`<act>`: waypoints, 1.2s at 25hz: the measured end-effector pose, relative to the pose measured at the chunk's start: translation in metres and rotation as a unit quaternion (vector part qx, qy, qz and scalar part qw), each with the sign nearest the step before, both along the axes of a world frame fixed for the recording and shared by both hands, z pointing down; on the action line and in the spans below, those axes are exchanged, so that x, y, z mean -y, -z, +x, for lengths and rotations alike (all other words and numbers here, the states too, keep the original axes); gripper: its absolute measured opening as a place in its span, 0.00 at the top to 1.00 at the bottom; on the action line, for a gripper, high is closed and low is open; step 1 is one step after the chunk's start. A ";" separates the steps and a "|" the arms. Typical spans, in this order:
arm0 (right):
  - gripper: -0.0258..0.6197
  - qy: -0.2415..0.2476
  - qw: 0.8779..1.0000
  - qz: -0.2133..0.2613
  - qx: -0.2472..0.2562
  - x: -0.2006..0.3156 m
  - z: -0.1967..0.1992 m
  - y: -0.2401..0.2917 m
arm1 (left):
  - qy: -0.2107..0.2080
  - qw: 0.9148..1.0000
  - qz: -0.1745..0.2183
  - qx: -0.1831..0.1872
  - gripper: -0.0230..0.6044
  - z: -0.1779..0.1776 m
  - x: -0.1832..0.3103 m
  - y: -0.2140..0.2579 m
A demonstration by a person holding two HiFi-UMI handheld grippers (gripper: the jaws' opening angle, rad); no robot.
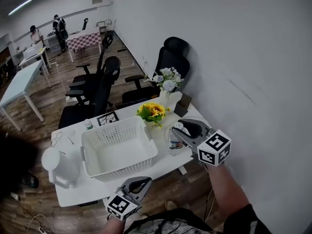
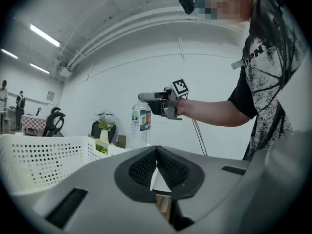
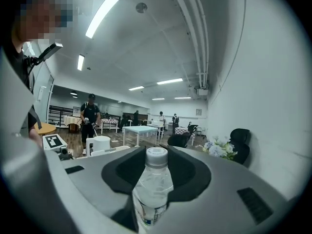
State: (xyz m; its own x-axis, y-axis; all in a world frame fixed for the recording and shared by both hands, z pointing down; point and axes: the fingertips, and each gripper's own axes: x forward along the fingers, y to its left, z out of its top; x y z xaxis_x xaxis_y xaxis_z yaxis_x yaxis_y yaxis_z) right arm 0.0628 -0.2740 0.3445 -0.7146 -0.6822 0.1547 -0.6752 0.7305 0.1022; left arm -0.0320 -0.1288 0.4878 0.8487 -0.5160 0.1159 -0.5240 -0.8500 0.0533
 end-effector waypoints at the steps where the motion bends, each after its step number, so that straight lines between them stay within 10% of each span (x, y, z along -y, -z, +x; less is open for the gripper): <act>1: 0.72 -0.003 1.000 -0.004 0.000 0.002 0.008 -0.005 | -0.003 1.000 -0.003 -0.001 0.95 0.008 0.002 -0.001; 30: 0.72 0.024 0.995 -0.090 -0.026 0.081 0.125 -0.177 | 0.024 0.997 -0.071 0.024 0.95 0.138 0.089 -0.060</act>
State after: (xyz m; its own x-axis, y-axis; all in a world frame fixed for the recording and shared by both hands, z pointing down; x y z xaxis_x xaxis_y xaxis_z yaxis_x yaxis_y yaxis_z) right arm 0.1873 -0.3546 0.5211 -0.7336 -0.6058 0.3080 -0.6366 0.7712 0.0007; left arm 0.1060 -0.2183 0.5478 0.8151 -0.5313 0.2308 -0.5688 -0.8097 0.1445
